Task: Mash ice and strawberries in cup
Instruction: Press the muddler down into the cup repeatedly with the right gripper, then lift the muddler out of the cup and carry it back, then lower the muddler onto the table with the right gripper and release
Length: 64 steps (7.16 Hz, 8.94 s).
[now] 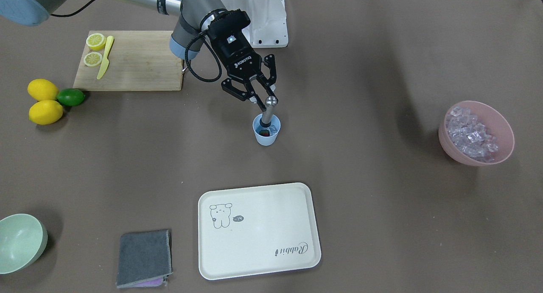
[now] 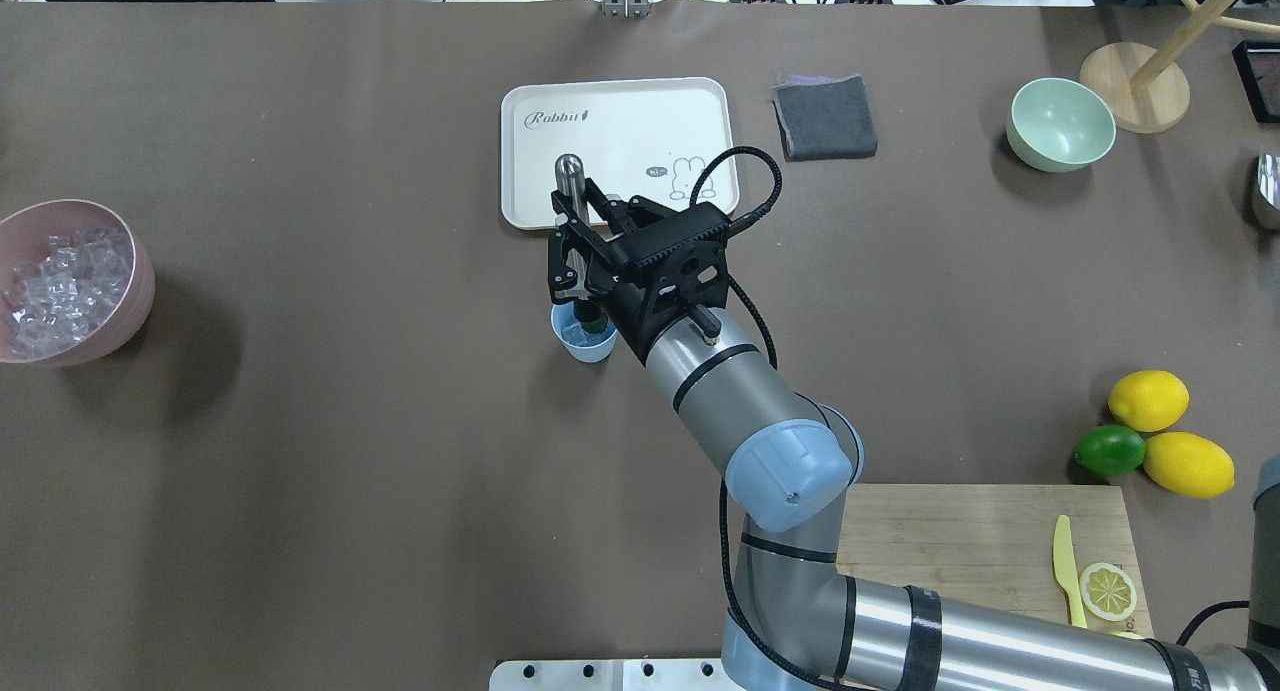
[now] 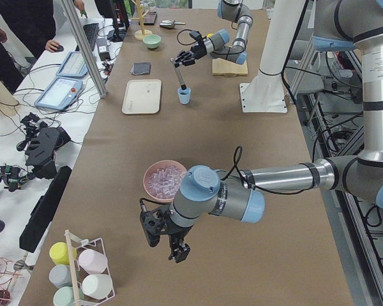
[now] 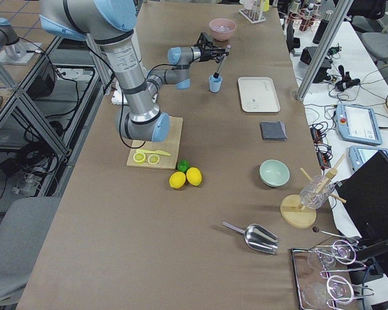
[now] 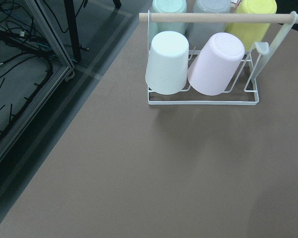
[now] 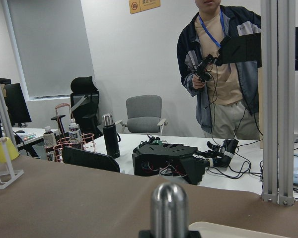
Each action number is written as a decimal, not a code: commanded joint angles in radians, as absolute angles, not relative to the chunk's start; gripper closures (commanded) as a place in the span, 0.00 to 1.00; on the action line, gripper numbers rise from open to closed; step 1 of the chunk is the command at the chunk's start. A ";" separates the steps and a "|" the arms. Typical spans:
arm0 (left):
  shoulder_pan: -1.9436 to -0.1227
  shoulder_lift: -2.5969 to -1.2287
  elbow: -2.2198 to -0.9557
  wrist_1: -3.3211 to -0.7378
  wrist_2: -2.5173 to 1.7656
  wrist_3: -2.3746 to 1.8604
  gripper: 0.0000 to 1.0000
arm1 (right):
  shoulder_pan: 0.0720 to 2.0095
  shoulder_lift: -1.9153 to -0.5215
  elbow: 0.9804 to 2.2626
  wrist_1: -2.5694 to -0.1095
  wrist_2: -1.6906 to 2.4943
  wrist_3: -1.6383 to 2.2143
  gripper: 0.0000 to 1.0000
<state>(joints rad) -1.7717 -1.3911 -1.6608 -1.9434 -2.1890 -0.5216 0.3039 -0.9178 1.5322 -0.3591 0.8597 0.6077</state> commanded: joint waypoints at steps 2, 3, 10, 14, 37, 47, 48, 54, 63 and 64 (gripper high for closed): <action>-1.772 -1.390 -1.658 -1.944 -2.189 -0.522 0.02 | 0.288 -0.920 1.508 -0.359 0.830 0.607 1.00; -1.772 -1.391 -1.655 -1.945 -2.189 -0.520 0.02 | 0.279 -0.920 1.502 -0.359 0.824 0.607 1.00; -1.772 -1.402 -1.649 -1.944 -2.189 -0.520 0.02 | 0.265 -0.887 1.534 -0.359 0.815 0.606 1.00; -1.772 -1.396 -1.654 -1.947 -2.189 -0.522 0.02 | 0.287 -0.896 1.556 -0.359 0.811 0.580 1.00; -1.763 -1.310 -1.669 -2.370 -2.402 -0.344 0.02 | 0.839 -1.207 1.784 -0.987 1.638 1.002 1.00; -1.769 -1.292 -1.664 -2.462 -2.439 -0.298 0.02 | 1.048 -1.189 1.677 -1.571 2.181 0.727 1.00; -1.769 -1.292 -1.666 -2.464 -2.438 -0.298 0.02 | 1.048 -1.166 1.596 -1.556 2.175 0.625 1.00; -1.758 -1.322 -1.663 -2.453 -2.441 -0.305 0.02 | 1.046 -1.172 1.442 -1.433 2.036 0.640 1.00; -1.749 -1.342 -1.647 -2.450 -2.442 -0.307 0.02 | 0.936 -1.163 1.440 -1.433 1.976 0.672 1.00; -1.749 -1.344 -1.647 -2.450 -2.442 -0.307 0.02 | 0.933 -1.166 1.440 -1.433 1.974 0.670 1.00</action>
<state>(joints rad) -1.7492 -1.3426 -1.6475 -2.4498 -2.4419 -0.3068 0.9374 -1.1636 1.4409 -1.4327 1.9753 0.6727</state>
